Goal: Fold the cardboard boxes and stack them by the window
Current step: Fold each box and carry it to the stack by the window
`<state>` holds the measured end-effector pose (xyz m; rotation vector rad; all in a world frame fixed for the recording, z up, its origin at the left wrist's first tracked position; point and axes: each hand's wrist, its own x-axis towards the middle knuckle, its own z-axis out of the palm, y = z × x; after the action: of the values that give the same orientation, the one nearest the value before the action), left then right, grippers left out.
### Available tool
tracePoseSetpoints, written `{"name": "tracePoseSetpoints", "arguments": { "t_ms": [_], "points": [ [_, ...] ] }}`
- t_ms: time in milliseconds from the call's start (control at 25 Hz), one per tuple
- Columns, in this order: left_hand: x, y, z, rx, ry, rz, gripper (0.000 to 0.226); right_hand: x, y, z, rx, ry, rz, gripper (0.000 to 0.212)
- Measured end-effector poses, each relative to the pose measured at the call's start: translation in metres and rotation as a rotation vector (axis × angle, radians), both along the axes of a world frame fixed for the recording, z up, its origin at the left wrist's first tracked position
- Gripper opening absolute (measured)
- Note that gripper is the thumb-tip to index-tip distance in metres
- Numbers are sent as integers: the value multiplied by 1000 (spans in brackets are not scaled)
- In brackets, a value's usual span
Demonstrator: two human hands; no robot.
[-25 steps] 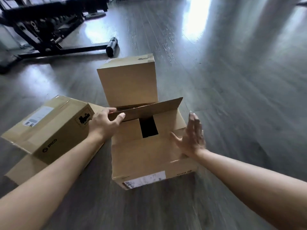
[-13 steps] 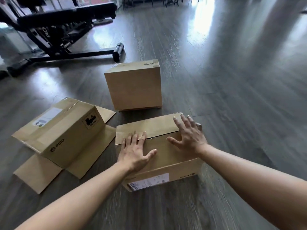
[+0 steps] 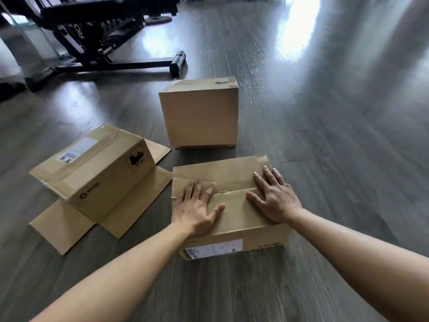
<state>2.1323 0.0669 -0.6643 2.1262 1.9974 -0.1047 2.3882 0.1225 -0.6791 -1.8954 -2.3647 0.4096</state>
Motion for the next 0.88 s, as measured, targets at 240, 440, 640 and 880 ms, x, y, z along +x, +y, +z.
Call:
{"name": "tracePoseSetpoints", "arguments": {
  "t_ms": [240, 440, 640, 880],
  "points": [
    [-19, 2, 7, 193, 29, 244, 55, 2, 5, 11, 80, 291, -195, 58],
    [-46, 10, 12, -105, -416, 751, 94, 6, 10, 12, -127, 361, -466, 98],
    [-49, 4, 3, -388, -971, 904, 90, 13, 9, 14, -507, 589, -638, 94],
    [-48, 2, -4, -362, -1086, 916, 88, 12, 7, 14, -485, 599, -648, 91]
  ]
}}
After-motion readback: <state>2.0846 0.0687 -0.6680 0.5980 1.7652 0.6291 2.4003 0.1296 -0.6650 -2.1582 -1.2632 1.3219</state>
